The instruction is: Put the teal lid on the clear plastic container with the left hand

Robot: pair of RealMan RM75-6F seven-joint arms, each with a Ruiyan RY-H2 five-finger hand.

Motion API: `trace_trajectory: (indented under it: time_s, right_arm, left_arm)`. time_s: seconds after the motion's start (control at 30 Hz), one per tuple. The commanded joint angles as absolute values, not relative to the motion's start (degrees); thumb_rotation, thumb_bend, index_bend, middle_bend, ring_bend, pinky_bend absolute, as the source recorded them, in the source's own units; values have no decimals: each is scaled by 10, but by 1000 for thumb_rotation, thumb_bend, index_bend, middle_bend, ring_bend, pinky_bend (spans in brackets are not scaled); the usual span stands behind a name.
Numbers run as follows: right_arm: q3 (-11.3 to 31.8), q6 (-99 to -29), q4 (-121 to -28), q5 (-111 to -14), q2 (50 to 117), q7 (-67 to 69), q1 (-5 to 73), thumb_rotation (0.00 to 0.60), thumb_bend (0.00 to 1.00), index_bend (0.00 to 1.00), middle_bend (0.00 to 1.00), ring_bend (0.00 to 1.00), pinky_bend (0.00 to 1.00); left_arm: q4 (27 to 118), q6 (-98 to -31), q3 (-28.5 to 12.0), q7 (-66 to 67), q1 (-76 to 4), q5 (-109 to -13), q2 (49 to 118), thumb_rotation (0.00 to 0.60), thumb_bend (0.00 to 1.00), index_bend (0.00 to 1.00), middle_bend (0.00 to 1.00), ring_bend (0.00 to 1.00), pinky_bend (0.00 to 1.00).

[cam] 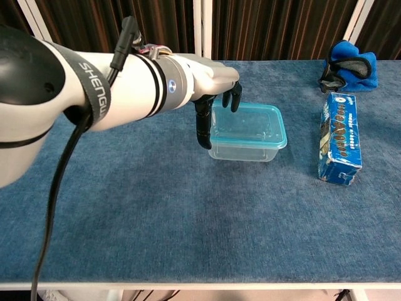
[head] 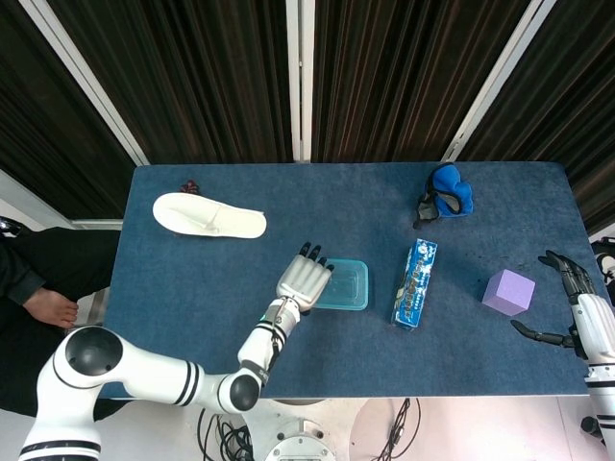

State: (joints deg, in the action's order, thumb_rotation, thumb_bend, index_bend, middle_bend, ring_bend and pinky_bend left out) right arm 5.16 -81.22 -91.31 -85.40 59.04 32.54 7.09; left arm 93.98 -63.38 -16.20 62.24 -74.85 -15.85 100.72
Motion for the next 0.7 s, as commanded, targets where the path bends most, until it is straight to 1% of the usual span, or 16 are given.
trace_trajectory:
  time_s: [0.03, 0.43, 0.57, 0.7]
  right_arm:
    - [52, -812, -914, -854, 591, 324, 71, 600, 5, 0, 127, 0, 0]
    - [52, -815, -916, -853, 590, 323, 68, 600, 6, 0, 127, 0, 0]
    - [53, -818, -917, -854, 589, 323, 67, 600, 6, 0, 127, 0, 0]
    - [52, -821, -917, -854, 589, 322, 64, 600, 6, 0, 127, 0, 0]
  left_arm:
    - [935, -632, -158, 621, -751, -151, 1008, 600, 0, 260, 200, 22, 63]
    - [930, -628, -150, 614, -759, -135, 1010, 600, 0, 261, 208, 22, 58]
    - [944, -618, -146, 600, -757, -181, 994, 600, 0, 265, 210, 22, 49]
    - [967, -572, -137, 569, -749, -240, 960, 600, 0, 273, 211, 22, 39]
